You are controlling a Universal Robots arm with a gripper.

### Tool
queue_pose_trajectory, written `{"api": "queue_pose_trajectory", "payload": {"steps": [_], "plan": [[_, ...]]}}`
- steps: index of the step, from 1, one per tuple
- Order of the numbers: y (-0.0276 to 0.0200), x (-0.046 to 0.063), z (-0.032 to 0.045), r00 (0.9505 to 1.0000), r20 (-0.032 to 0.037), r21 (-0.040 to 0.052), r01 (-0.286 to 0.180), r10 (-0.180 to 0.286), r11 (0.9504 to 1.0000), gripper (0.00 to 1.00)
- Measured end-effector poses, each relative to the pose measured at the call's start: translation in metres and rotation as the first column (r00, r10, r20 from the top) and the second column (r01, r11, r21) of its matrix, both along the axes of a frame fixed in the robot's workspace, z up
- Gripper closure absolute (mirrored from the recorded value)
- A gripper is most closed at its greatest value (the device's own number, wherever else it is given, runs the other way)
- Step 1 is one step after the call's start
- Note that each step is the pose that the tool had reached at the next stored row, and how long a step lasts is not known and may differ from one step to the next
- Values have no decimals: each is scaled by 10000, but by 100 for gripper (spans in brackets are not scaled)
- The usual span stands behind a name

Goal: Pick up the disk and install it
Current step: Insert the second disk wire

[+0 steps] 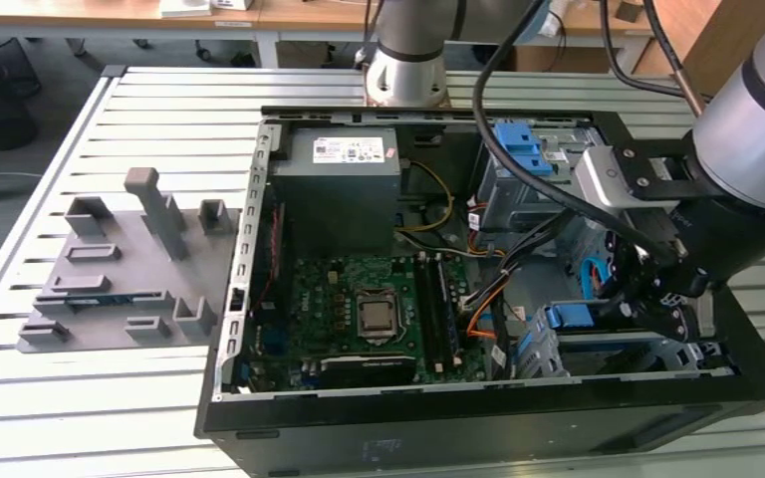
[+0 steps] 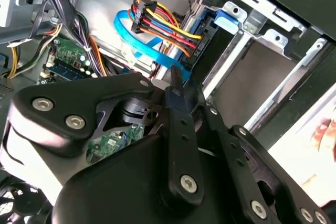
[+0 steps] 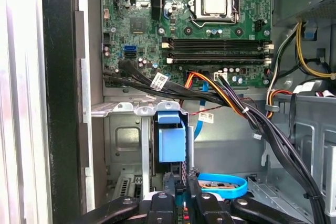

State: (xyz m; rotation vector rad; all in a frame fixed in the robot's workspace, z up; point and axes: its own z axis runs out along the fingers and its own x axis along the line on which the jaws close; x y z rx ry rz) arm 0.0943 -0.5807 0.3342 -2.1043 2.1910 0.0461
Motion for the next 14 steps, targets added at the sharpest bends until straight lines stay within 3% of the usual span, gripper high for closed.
{"api": "queue_pose_trajectory", "payload": {"steps": [9, 14], "plan": [[0, 0, 133, 10000, -44, 0, 0, 0, 10000, 76], [0, 0, 144, 10000, -72, 1, 0, 0, 10000, 78]]}}
